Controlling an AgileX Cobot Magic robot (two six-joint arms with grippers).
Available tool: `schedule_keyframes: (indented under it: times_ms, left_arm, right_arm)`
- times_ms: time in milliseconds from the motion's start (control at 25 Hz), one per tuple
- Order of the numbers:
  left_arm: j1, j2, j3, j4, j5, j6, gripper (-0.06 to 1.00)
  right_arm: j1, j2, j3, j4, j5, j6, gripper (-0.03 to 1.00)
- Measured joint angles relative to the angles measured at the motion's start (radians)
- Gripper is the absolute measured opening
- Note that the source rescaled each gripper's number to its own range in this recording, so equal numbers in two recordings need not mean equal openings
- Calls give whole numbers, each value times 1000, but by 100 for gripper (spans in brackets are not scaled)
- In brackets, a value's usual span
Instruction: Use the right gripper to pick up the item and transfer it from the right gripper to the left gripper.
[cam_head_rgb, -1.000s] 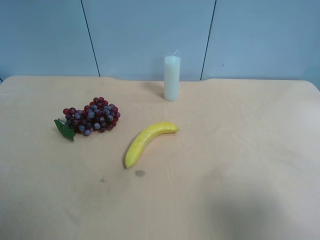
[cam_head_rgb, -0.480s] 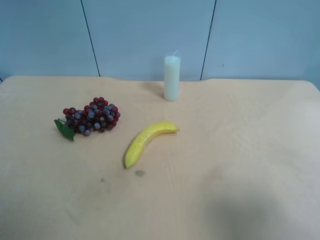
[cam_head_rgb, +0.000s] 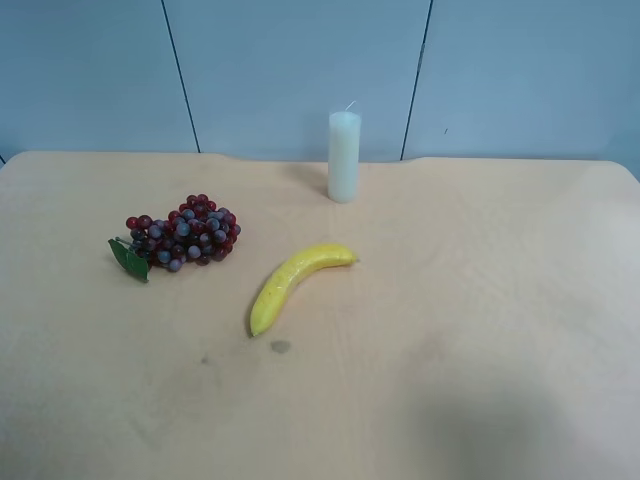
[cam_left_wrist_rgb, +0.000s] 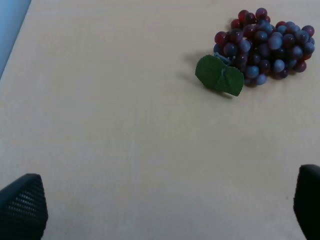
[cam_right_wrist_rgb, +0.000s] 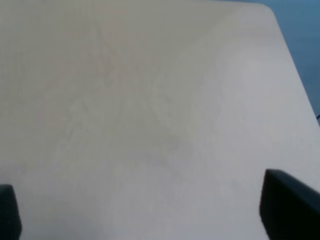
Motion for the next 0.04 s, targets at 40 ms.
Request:
schedule_keyframes:
  times_ms: [40]
  left_arm:
    - [0, 0, 0, 0, 0, 0, 100]
  right_arm:
    - [0, 0, 0, 0, 0, 0, 90]
